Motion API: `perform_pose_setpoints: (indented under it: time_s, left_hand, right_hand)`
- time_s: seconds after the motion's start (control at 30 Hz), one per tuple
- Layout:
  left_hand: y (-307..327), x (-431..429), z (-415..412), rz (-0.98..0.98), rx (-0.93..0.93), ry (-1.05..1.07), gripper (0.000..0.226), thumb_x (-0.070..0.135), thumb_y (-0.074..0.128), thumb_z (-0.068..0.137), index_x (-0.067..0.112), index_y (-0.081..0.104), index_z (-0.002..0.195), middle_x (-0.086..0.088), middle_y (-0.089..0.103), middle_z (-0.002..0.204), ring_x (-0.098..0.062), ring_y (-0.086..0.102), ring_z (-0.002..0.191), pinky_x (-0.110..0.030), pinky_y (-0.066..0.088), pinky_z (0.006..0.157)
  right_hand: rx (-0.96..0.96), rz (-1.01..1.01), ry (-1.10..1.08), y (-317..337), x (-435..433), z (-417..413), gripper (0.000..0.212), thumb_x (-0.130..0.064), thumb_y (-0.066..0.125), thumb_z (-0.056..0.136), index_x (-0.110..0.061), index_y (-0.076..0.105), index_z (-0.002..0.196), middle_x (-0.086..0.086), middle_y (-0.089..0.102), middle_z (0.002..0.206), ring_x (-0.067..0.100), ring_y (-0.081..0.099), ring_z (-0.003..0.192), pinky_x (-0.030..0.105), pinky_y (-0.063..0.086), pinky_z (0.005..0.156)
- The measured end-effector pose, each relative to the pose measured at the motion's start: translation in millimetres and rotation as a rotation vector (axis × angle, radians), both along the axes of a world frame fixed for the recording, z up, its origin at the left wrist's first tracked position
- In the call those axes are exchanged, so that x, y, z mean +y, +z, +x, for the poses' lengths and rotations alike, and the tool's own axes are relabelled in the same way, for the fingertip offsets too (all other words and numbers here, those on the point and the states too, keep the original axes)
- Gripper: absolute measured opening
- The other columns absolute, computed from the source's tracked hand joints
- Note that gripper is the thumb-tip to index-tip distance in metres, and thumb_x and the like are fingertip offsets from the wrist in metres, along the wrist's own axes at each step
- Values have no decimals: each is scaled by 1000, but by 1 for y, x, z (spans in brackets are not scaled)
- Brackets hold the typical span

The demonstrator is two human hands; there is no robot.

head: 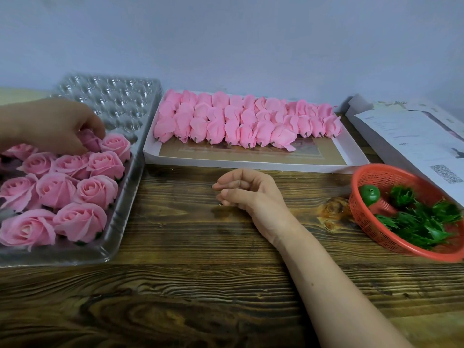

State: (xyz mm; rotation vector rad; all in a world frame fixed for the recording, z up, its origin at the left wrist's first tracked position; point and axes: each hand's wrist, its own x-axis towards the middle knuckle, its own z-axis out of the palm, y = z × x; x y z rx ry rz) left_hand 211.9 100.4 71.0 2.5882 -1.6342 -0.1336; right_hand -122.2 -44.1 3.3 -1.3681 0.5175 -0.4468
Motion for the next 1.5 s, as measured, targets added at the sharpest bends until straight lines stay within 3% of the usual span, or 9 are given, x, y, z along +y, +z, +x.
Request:
perform_pose_setpoints:
  time_s: [0.2, 0.43, 0.53, 0.9, 1.13, 1.5]
  left_hand:
    - [-6, -3, 6, -4, -78, -24, 54, 7, 93, 51, 43, 53, 53, 15, 62, 55, -14, 60, 57, -37, 51, 68]
    - [-11, -5, 15, 52, -113, 15, 46, 16, 92, 49, 42, 54, 52, 16, 60, 52, -8, 59, 55, -33, 52, 65]
    - [-11, -7, 16, 62, -85, 47, 42, 21, 92, 54, 41, 55, 54, 17, 60, 53, -7, 59, 57, -29, 44, 61]
    - [-13, -7, 12, 36, -80, 62, 44, 12, 89, 63, 37, 56, 50, 19, 58, 50, -6, 56, 57, -29, 39, 61]
    - [-12, -6, 12, 40, -78, 84, 50, 13, 90, 60, 44, 53, 46, 24, 58, 52, -6, 57, 57, -32, 50, 68]
    - [-11, -2, 5, 4, -104, 23, 55, 5, 86, 60, 46, 50, 54, 28, 53, 59, 5, 49, 56, -34, 51, 76]
  right_hand:
    - [-7, -4, 2, 0, 0, -1, 19, 5, 68, 79, -8, 70, 92, 10, 75, 92, 17, 67, 81, 33, 55, 81]
    - [10, -5, -2, 1, 1, 0, 23, -8, 70, 69, -10, 70, 91, 10, 75, 91, 17, 67, 81, 32, 54, 80]
    - [12, -8, 0, 0, 1, 0, 22, -9, 70, 68, -11, 71, 91, 9, 75, 91, 16, 67, 80, 32, 55, 80]
    - [4, -3, 4, -1, 0, 0, 22, -8, 70, 68, -10, 70, 90, 8, 75, 91, 15, 67, 79, 27, 54, 75]
    - [-1, -2, 5, -1, 0, 1, 23, -9, 70, 68, -11, 70, 90, 9, 75, 91, 17, 67, 81, 30, 53, 77]
    - [-7, 4, 4, 0, 0, 0, 23, -8, 70, 68, -9, 70, 91, 10, 75, 91, 18, 67, 81, 27, 54, 75]
